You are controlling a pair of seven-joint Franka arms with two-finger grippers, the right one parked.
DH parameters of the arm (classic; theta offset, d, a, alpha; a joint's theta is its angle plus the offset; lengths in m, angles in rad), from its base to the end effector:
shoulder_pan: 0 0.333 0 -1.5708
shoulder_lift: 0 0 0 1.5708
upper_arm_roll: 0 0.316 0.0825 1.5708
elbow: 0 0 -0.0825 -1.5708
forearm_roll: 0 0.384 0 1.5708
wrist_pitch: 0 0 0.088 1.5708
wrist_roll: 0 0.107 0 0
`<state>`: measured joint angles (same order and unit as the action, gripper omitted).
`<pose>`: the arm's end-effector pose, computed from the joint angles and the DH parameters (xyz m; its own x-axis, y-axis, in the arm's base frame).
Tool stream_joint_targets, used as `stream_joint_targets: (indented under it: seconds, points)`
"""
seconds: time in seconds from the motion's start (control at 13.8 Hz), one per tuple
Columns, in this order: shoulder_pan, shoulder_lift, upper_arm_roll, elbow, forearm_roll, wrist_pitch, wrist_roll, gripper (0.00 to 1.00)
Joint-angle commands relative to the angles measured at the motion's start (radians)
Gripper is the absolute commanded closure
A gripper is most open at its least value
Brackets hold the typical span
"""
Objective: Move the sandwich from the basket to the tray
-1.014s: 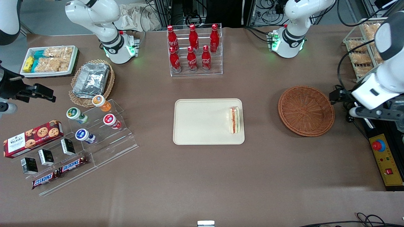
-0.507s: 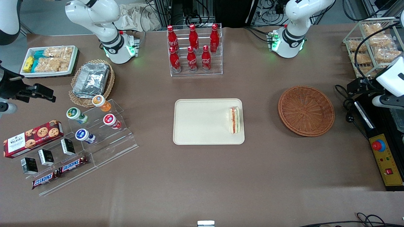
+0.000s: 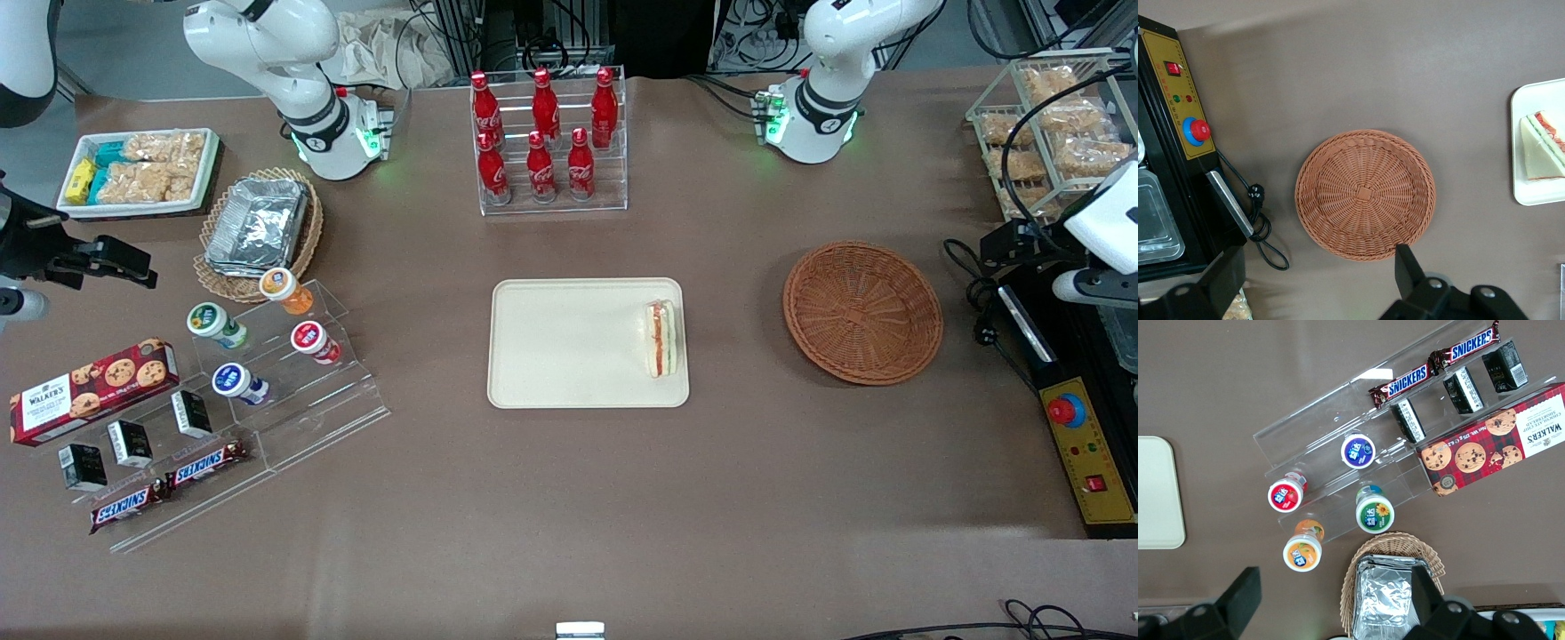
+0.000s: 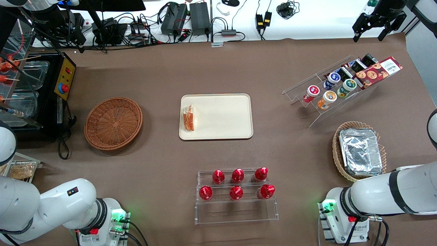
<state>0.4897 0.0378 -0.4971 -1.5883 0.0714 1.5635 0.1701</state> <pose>0.5624 0.0085 0.5972 0.9821 -0.1765 -0.0662 -0.1795 -0.9828 -0.0427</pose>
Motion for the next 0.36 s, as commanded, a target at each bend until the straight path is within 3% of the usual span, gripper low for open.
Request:
stream_joint_targets:
  seconds: [0.0, 0.29]
  points:
    - [0.013, -0.003, -0.011, 0.014, -0.016, -0.019, 0.008, 0.0]
    - [0.013, -0.007, -0.011, 0.016, -0.016, -0.019, 0.003, 0.0]
